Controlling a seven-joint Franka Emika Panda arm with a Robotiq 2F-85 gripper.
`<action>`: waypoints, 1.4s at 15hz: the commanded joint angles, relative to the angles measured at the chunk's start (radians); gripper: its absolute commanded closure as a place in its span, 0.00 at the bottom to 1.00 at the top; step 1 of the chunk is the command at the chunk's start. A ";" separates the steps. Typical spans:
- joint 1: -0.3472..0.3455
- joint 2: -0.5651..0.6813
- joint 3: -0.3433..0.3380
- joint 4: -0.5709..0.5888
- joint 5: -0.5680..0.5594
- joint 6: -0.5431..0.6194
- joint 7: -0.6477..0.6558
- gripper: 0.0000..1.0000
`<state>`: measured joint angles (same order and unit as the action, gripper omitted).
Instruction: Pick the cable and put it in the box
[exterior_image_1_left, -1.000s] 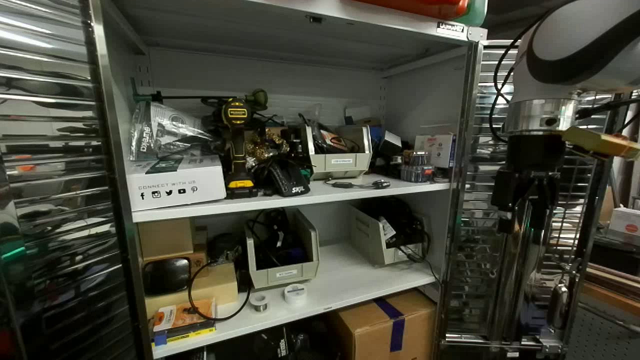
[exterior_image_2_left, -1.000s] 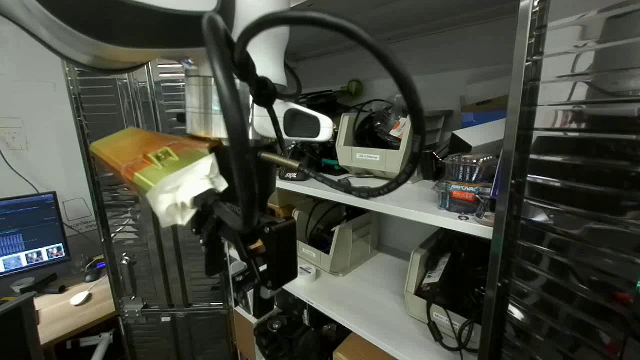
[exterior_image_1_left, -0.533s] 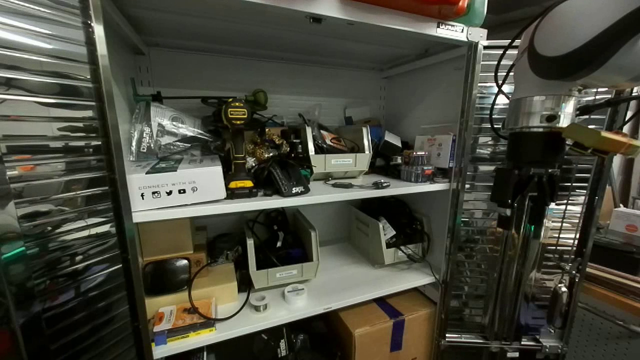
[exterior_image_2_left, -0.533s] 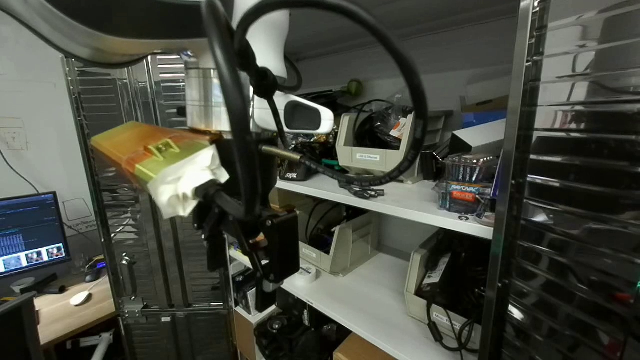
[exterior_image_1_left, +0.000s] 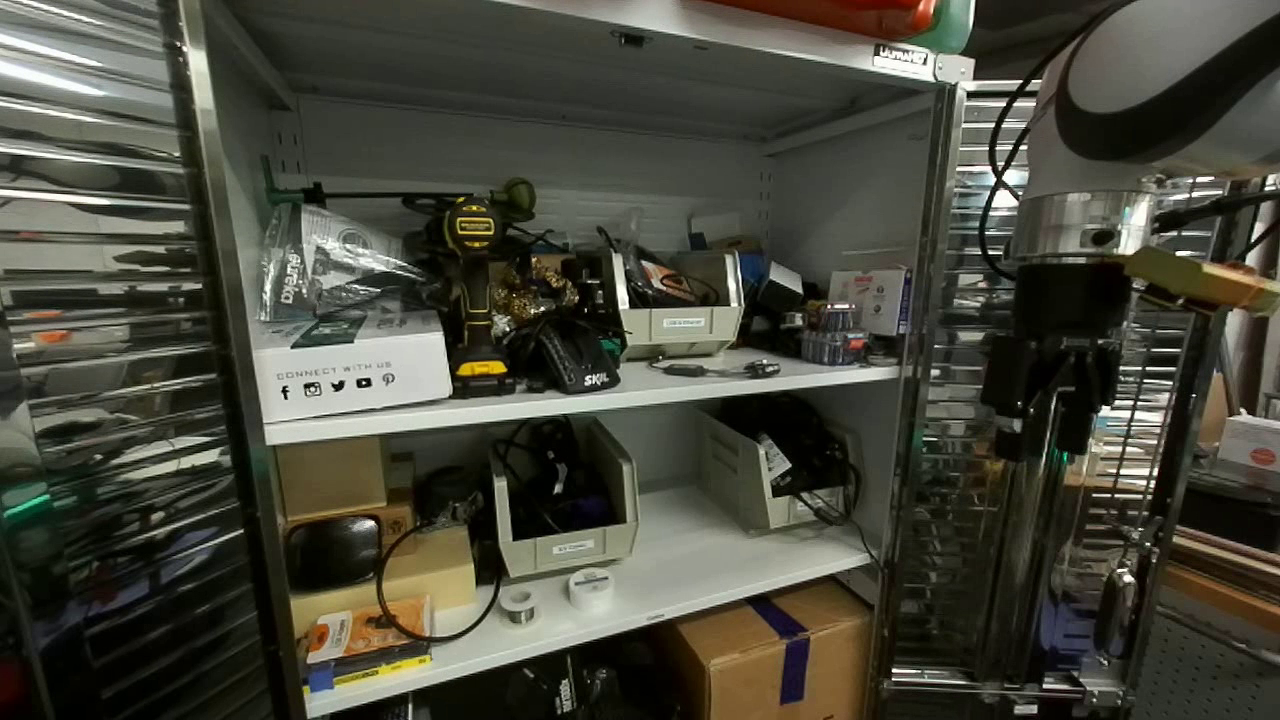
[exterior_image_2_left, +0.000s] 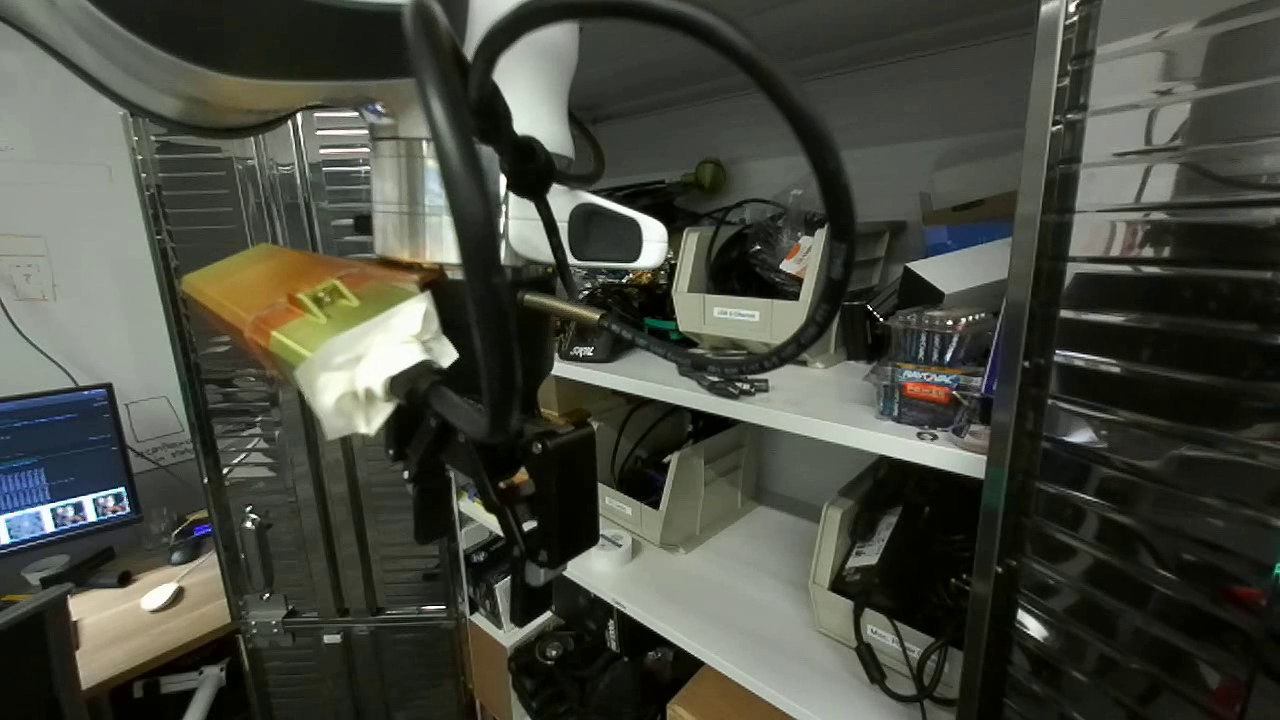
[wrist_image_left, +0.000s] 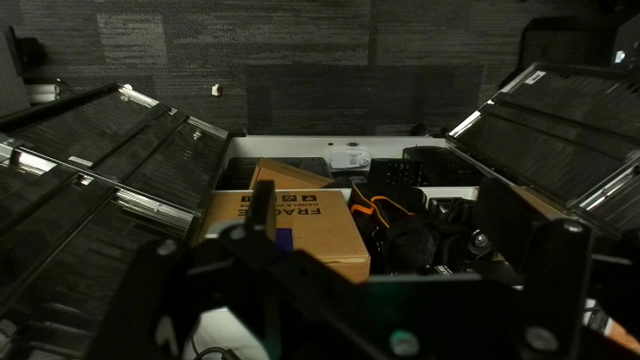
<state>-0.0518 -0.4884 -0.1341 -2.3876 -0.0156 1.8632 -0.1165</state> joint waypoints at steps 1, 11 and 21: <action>0.007 0.011 -0.005 -0.002 0.016 0.013 -0.064 0.00; 0.069 0.418 0.021 0.427 -0.045 0.093 -0.357 0.00; 0.046 0.719 0.133 0.852 -0.023 0.143 -0.566 0.00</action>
<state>0.0182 0.1636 -0.0263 -1.6569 -0.0498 1.9923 -0.6139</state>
